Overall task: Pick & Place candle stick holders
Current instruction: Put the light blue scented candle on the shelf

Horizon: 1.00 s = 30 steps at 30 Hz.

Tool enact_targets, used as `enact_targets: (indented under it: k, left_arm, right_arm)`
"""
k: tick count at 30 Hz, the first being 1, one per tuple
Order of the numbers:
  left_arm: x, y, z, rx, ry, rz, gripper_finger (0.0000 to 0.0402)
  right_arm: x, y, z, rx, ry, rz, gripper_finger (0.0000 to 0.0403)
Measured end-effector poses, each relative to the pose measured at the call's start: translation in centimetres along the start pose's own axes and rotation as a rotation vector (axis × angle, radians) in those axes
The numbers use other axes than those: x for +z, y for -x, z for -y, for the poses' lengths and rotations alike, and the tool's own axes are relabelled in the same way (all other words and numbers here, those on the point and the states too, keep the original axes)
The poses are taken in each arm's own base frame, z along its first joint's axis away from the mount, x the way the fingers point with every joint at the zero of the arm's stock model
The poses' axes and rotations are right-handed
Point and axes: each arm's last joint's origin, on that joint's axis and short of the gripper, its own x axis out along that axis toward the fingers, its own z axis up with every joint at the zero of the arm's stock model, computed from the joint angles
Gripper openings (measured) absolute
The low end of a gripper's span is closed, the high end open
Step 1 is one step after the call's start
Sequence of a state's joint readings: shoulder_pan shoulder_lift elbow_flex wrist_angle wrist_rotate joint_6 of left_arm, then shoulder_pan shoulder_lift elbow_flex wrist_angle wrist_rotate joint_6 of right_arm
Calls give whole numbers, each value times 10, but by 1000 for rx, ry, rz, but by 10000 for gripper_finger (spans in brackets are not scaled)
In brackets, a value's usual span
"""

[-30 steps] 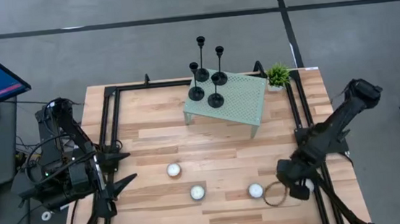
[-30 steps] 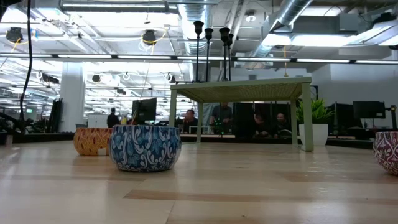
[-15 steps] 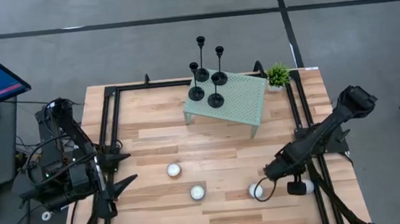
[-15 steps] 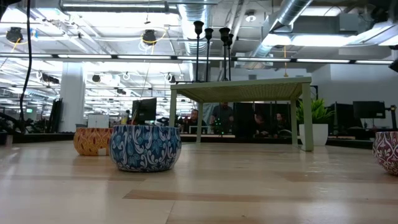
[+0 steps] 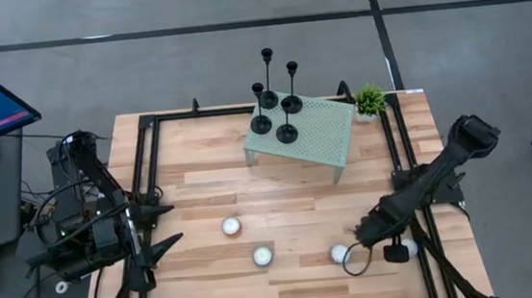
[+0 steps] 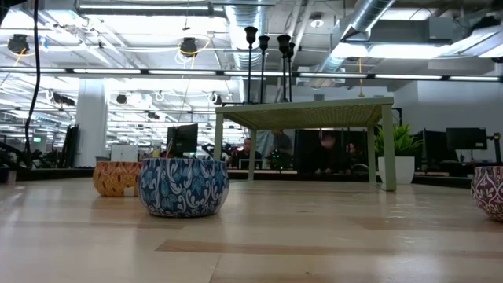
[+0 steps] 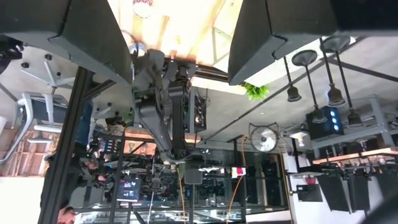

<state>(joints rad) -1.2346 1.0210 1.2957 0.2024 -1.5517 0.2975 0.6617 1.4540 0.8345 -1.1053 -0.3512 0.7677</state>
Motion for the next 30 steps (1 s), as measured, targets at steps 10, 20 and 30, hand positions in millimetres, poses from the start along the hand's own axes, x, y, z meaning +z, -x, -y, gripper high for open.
enact_targets:
  k: [10, 20, 30]
  left_arm:
    - [0, 0, 0, -1, 11, 0, 263]
    - [0, 0, 0, -1, -3, 0, 263]
    - [0, 0, 0, 0, -5, 0, 263]
  right_arm:
    - [-44, 9, -19, -22, 105, 230, 397]
    - [-65, -13, -31, -25, 110, 268, 398]
    - [-75, -31, -31, -9, 98, 294, 398]
